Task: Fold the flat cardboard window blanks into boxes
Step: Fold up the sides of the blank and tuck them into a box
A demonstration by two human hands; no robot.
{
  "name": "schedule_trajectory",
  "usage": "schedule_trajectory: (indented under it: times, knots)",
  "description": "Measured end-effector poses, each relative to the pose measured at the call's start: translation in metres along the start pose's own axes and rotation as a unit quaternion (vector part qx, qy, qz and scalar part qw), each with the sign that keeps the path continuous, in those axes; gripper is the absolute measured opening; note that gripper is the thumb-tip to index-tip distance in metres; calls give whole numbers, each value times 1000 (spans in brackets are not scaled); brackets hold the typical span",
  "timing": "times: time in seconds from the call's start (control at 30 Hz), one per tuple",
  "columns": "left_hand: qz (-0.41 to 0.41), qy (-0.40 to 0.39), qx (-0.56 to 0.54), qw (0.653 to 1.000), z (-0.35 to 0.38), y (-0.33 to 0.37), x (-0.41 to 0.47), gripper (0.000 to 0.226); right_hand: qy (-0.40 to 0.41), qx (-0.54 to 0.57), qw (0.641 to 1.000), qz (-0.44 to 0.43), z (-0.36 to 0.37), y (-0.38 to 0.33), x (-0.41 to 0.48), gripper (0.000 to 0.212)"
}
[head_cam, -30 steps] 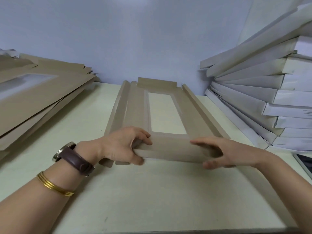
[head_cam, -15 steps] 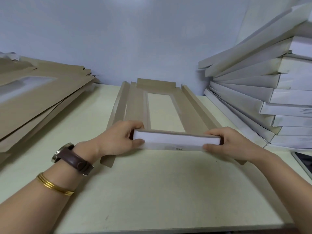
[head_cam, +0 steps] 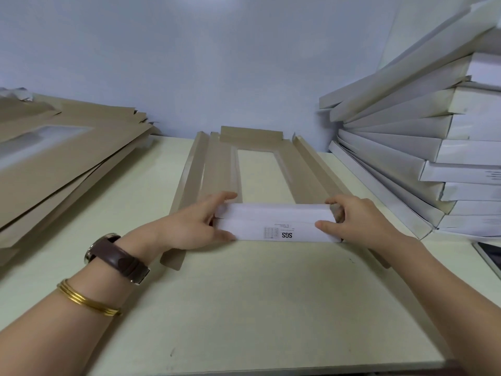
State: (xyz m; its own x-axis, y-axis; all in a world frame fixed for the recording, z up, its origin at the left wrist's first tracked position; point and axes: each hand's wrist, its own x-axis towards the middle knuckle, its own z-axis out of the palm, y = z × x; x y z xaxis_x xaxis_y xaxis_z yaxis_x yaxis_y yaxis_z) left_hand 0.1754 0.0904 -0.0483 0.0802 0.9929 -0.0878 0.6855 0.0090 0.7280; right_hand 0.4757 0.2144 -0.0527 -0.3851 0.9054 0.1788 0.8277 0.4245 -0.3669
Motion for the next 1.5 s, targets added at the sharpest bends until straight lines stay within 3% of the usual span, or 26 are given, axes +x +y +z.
schedule_trajectory:
  times: [0.07, 0.13, 0.23, 0.43, 0.6, 0.67, 0.77, 0.87, 1.03, 1.27, 1.5]
  knots:
    - [-6, -49, 43, 998, 4, 1, -1, 81, 16, -37, 999, 16, 2, -3, -3, 57]
    - [-5, -68, 59, 996, 10, 2, -1, 78, 33, -52, 998, 11, 3, -7, -6, 40]
    - [10, -62, 70, 996, 18, 5, 1, 64, 43, -67, 997, -16, 6, -9, -15, 24]
    - [25, -21, 271, 962, 33, 1, 6, 61, -41, -3, 999, -24, 0, -7, -22, 47]
    - [69, 17, 382, 922, 48, 4, 19, 63, -22, -33, 991, -128, 11, -29, -20, 21]
    - [82, 13, 369, 926, 51, 8, 25, 64, -24, -49, 980, -190, 22, -45, -16, 35]
    - [118, 1, 315, 942, 54, 14, 32, 62, -93, -6, 975, -202, 40, -71, -9, 57]
    - [152, -5, 280, 948, 55, 14, 34, 58, -175, 41, 967, -181, 55, -86, -2, 63]
    - [139, -9, 292, 946, 54, 10, 35, 55, -201, -4, 963, -180, 71, -85, 1, 66]
    - [20, -30, 331, 943, 53, 3, 32, 66, -217, -62, 965, -136, 64, -63, 3, 71]
    - [-14, -18, 331, 943, 50, -2, 34, 71, -216, -105, 966, -95, 43, -35, 0, 74]
